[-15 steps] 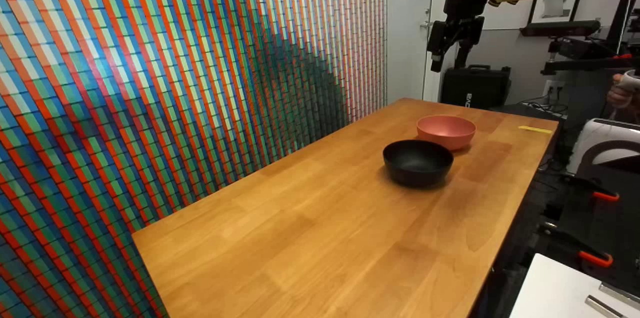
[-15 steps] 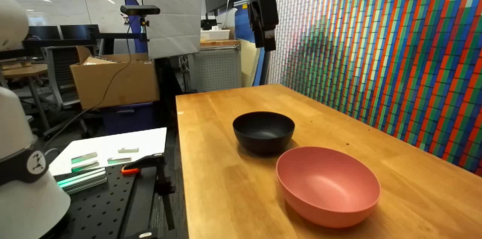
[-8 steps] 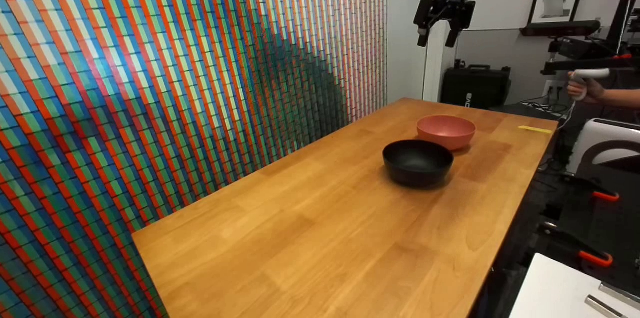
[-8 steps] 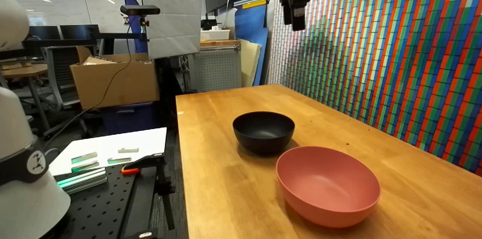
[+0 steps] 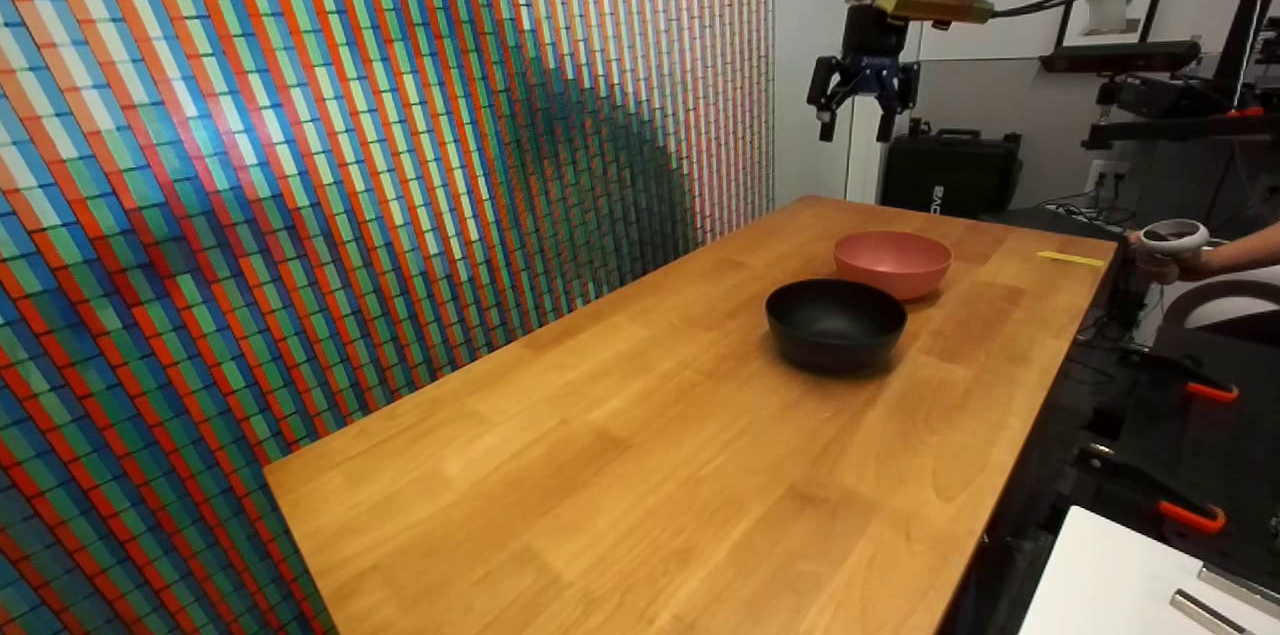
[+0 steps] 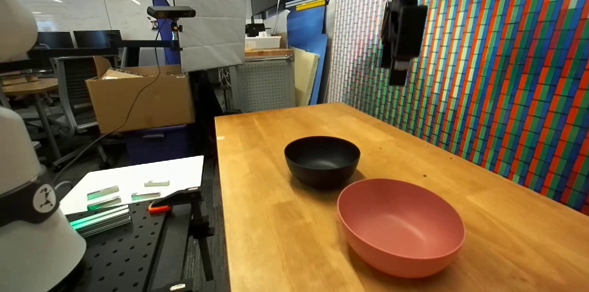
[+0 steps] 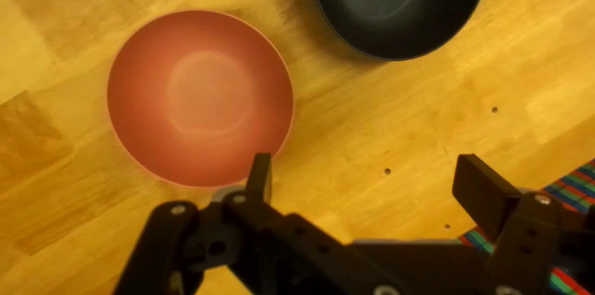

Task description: Put the pink bowl inside the black bowl

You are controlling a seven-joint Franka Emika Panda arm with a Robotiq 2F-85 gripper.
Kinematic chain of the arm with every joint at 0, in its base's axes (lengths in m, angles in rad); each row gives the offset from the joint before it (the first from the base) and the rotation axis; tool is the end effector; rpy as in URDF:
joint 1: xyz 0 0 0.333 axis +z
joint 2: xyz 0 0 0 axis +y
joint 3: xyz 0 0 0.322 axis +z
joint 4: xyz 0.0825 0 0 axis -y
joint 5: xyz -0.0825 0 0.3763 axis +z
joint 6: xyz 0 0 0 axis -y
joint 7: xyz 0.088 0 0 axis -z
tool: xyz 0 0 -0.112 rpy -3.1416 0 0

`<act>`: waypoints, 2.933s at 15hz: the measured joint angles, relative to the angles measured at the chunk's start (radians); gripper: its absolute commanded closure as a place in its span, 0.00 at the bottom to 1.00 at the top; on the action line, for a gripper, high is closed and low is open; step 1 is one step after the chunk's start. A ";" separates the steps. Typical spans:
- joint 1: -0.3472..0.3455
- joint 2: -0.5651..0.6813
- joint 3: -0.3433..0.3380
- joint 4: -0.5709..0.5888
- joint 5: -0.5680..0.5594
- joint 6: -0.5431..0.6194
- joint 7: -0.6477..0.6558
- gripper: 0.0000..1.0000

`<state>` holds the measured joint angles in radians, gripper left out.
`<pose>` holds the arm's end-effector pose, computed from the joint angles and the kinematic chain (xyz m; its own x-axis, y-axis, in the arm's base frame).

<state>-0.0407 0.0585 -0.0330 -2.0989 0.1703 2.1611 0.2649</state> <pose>0.5481 -0.0328 0.3989 0.9080 -0.4171 -0.0392 -0.4184 -0.8984 -0.1337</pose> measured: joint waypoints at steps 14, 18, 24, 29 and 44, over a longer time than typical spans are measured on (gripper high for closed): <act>0.022 0.324 -0.011 0.015 -0.114 0.272 0.137 0.00; 0.054 0.382 -0.021 0.030 -0.114 0.302 0.174 0.34; 0.084 0.423 -0.043 0.046 -0.114 0.301 0.198 0.82; 0.080 0.416 -0.059 0.077 -0.114 0.266 0.199 1.00; 0.098 0.124 0.064 0.163 0.060 -0.152 0.093 0.99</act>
<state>0.0576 0.1826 0.0309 -1.9361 0.2299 2.0092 0.3575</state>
